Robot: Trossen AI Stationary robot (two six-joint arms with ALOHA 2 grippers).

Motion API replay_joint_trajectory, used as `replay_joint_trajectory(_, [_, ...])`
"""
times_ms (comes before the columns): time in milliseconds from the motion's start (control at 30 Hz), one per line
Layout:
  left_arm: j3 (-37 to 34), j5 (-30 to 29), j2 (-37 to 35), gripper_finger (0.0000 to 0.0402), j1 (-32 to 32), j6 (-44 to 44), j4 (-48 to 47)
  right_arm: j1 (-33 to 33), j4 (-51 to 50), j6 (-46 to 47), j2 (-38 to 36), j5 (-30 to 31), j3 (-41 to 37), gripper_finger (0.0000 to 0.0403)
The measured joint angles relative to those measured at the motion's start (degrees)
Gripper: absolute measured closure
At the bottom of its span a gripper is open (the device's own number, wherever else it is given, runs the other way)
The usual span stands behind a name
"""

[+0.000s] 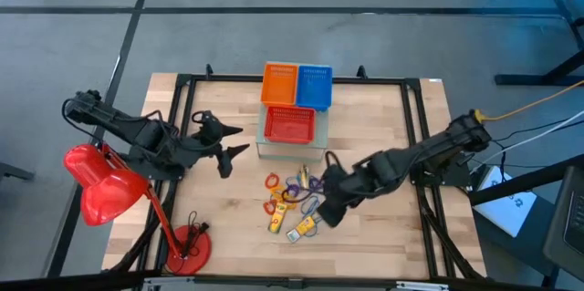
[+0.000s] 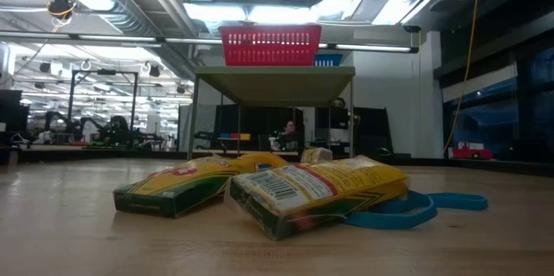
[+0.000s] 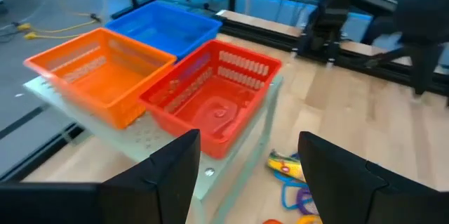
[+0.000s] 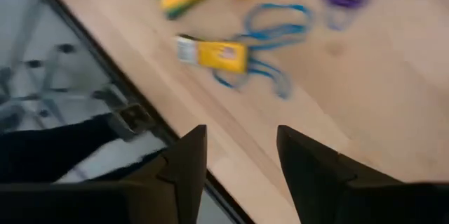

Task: Pick & Place Office Desk Supplies
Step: Put the blue rubber band into the blue bin

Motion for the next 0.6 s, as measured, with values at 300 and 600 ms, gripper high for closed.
replay_joint_trajectory(300, [2.2, 5.7, 0.0, 0.0162, 0.1, 3.4, 0.3, 3.3, 0.1, -15.1, 6.5, 8.9, -1.6, 0.0195])
replay_joint_trajectory(600, [2.9, 8.2, 0.0, 0.0162, 0.2, 4.0, 2.1, 4.1, 1.4, -18.0, 16.6, 9.1, -1.6, 0.0132])
